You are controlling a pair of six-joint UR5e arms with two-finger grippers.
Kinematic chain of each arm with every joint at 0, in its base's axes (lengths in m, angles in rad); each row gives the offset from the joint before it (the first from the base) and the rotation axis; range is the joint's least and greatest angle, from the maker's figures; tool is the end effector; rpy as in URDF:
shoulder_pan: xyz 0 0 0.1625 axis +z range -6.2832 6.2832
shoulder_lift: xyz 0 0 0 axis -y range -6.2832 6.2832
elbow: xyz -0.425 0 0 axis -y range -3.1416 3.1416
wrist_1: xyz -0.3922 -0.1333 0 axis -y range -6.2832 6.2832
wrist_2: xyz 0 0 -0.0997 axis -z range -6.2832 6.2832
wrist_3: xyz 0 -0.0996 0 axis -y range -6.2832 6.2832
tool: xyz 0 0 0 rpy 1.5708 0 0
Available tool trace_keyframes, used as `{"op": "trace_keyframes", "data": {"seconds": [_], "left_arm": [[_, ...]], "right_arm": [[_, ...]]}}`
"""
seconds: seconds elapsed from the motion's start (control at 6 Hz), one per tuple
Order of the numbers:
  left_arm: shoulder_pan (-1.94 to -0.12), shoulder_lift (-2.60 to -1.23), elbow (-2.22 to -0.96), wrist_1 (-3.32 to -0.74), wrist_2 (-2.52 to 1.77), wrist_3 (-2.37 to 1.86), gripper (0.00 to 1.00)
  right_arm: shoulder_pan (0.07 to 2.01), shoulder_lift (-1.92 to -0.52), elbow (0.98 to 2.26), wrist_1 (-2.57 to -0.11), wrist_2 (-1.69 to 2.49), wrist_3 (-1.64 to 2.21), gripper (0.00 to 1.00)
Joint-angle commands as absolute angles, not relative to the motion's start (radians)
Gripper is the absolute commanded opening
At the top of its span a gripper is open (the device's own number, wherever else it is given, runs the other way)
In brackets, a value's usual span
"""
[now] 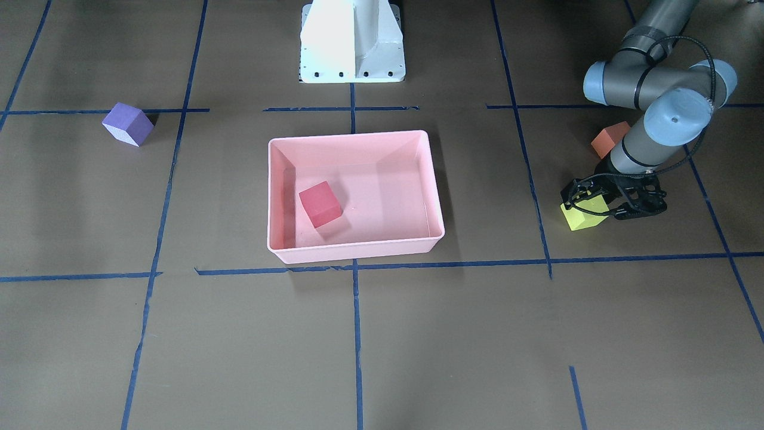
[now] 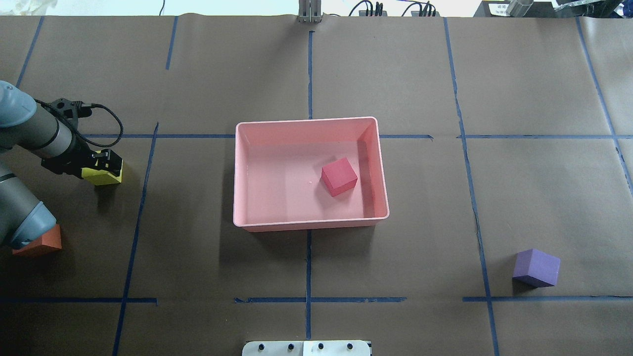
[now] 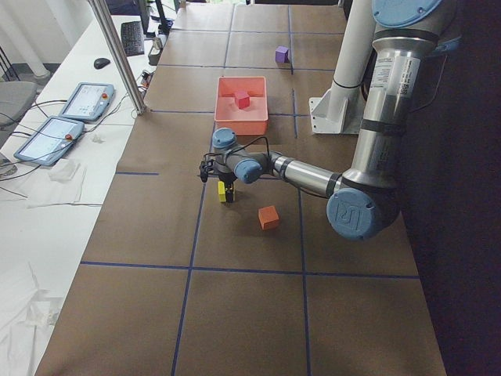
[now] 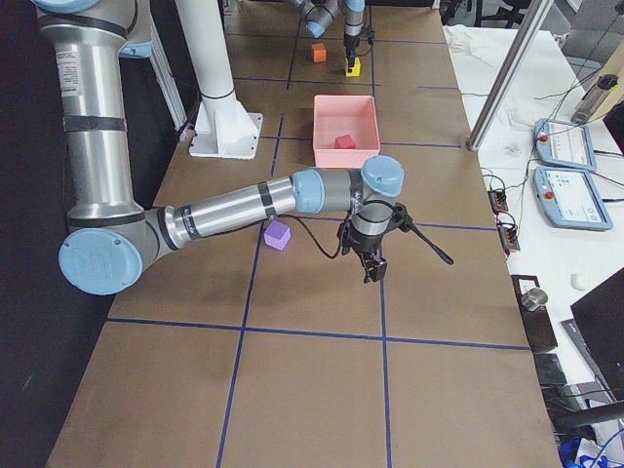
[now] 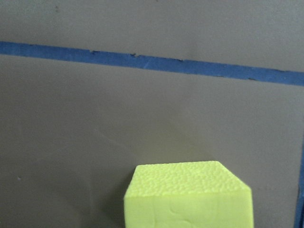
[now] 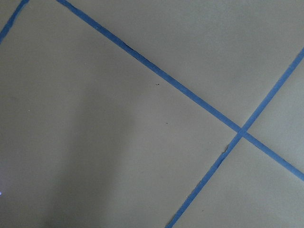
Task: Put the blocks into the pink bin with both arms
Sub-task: 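Grasp the yellow cube with the left gripper and lift it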
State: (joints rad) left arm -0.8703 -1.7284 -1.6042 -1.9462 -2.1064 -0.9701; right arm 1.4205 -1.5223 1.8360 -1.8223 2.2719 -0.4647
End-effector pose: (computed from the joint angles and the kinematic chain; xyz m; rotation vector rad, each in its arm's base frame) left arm 0.3120 -0.4980 0.5266 -0.0155 0.7590 -0.1049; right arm -0.0063 -0.5026 0.5357 0.1714 -0.6942 -0.6109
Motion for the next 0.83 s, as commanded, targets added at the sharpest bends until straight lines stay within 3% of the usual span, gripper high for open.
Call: {"op": "trace_keyframes", "data": {"seconds": [0.0,0.5,0.67], "left_arm": [[-0.870,-1.739,-1.626,-1.947,-2.100,-0.968,0.53],[-0.888,-1.909,-1.728,-1.886,-2.085,-1.001,0.50],[-0.882,-2.037,-1.749,-1.709,-2.082,-1.044,0.50]], "right_arm": [[1.420,-1.534,1.842,-1.816,2.272,-0.463,1.00],[1.420,-1.569,1.891,-1.818,2.275,-0.454,1.00],[1.420,-1.578,1.904,-1.818,2.275,-0.450,1.00]]}}
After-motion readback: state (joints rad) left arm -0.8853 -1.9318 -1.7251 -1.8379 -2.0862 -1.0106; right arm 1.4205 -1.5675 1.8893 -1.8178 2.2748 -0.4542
